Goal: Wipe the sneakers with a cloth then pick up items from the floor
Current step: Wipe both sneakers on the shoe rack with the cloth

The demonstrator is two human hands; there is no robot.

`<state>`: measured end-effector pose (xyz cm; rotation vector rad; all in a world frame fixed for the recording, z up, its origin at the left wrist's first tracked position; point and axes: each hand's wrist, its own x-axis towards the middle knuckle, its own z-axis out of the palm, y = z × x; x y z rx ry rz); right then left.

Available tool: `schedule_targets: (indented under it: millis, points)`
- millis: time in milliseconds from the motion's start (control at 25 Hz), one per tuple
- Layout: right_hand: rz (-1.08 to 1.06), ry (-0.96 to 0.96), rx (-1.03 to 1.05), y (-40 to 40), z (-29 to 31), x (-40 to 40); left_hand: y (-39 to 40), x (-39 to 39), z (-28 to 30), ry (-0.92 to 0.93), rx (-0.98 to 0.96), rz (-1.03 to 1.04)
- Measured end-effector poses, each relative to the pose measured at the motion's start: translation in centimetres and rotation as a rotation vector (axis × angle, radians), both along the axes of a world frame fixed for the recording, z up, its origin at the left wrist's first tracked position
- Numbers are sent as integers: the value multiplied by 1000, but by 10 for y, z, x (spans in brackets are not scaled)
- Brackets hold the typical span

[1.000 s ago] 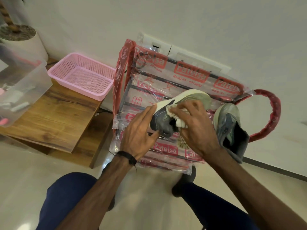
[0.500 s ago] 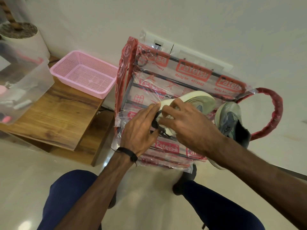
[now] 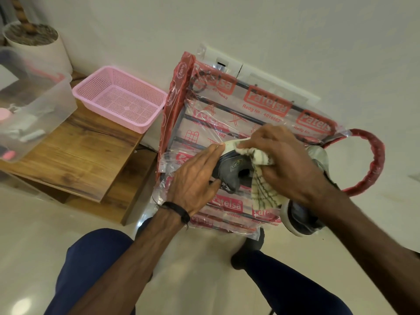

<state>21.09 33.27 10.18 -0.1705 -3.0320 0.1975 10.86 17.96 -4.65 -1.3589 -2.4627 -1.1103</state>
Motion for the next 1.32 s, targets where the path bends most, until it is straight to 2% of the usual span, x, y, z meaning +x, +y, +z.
schedule_targets:
  millis: [160, 320, 440, 600, 800, 960, 1040, 1160, 1200, 1320]
  points:
    - [74, -62, 241, -41, -33, -6, -2, -5, 1, -29, 10, -12]
    - [209, -150, 262, -42, -33, 21, -3, -7, 1, -9, 5, -7]
    - [117, -129, 211, -31, -24, 29, 1, -2, 1, -20, -5, 1]
    - [-116, 73, 50, -32, -31, 15, -1, -2, 2, -33, 23, 14]
    - [41, 50, 238, -30, -60, 15, -5, -5, 0, -117, 14, 4]
    - [-337, 188, 50, -16, -64, 2, -4, -8, -1, -176, 4, 10]
    - [-280, 193, 42, -35, -71, 0, -6, -8, 0, -187, 19, 9]
    - [38, 111, 175, -55, -74, 8, -8, -7, -3, -150, 23, 14]
    - [35, 118, 197, -48, -70, 6, -7, -6, -4, -156, 9, 6]
    - [-156, 152, 234, -21, -66, -9, -4, -7, -7, -227, -21, 33]
